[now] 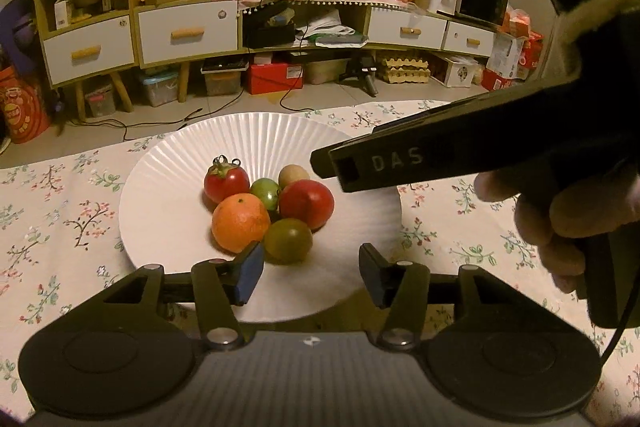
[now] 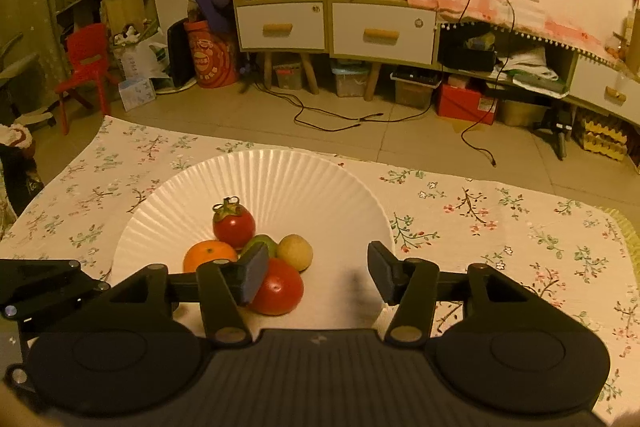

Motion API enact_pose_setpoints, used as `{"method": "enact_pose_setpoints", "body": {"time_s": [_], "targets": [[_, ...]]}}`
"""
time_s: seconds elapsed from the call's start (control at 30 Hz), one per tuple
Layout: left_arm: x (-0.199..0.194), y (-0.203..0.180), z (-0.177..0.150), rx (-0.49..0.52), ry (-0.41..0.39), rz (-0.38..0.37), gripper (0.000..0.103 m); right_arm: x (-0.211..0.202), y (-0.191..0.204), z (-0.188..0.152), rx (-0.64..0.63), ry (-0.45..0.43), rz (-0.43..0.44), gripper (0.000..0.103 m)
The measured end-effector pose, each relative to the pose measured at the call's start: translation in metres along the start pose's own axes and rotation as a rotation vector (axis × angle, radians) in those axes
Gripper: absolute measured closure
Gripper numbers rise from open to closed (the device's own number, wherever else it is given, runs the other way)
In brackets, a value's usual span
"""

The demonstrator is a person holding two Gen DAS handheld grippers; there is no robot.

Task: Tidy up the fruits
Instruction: 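Lower both held fruits onto the white plate and open both grippers, then lift both grippers away from the plate back to the fruit cluster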

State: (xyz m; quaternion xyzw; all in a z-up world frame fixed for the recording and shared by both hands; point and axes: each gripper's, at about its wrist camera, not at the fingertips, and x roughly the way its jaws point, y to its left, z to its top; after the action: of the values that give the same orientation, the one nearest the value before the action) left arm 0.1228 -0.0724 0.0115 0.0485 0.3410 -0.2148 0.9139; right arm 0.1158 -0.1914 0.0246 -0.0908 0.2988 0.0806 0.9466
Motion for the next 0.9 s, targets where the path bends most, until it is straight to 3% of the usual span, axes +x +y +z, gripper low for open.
{"method": "enact_pose_setpoints", "body": {"time_s": [0.73,0.9], "targets": [[-0.042,0.005,-0.026,0.022,0.038,0.037,0.037,-0.046,0.016,-0.03,-0.012,-0.005,0.005,0.038],[-0.049,0.01,-0.035,0.027,0.044,0.049,0.028,-0.054,0.021,-0.039,-0.004,-0.008,0.012,0.029]]}}
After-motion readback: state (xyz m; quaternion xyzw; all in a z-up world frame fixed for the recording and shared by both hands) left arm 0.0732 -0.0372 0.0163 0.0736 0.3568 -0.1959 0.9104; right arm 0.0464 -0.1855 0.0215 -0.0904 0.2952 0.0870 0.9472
